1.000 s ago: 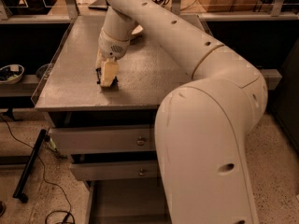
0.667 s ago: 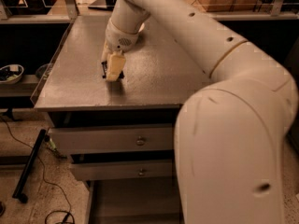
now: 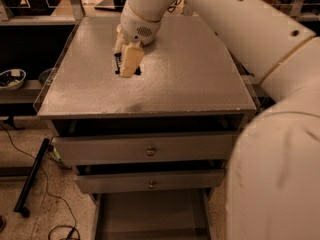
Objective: Place rxbar blueberry into bottom drawer
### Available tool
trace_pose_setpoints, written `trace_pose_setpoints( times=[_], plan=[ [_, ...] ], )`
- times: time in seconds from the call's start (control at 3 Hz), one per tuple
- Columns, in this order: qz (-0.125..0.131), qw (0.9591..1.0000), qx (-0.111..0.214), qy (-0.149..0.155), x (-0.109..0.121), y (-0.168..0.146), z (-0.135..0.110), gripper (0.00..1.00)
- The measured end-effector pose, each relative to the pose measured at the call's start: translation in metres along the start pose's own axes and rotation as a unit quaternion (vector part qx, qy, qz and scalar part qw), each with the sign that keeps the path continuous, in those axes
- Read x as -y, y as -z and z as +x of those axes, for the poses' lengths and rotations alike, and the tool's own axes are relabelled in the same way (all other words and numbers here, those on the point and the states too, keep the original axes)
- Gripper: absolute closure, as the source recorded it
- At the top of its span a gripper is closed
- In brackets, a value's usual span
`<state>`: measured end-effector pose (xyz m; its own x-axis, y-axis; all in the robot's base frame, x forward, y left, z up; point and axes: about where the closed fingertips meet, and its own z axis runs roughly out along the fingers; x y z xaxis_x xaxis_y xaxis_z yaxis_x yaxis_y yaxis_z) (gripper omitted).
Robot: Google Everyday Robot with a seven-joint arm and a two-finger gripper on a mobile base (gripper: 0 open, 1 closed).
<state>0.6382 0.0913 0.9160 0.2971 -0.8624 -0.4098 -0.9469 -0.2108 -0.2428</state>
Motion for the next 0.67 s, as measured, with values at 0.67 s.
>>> trace_pose_setpoints(
  times=[0.67],
  plan=[
    [0.046, 0.9987, -0.004, -0.02, -0.045, 0.048, 0.009, 1.0]
  ],
)
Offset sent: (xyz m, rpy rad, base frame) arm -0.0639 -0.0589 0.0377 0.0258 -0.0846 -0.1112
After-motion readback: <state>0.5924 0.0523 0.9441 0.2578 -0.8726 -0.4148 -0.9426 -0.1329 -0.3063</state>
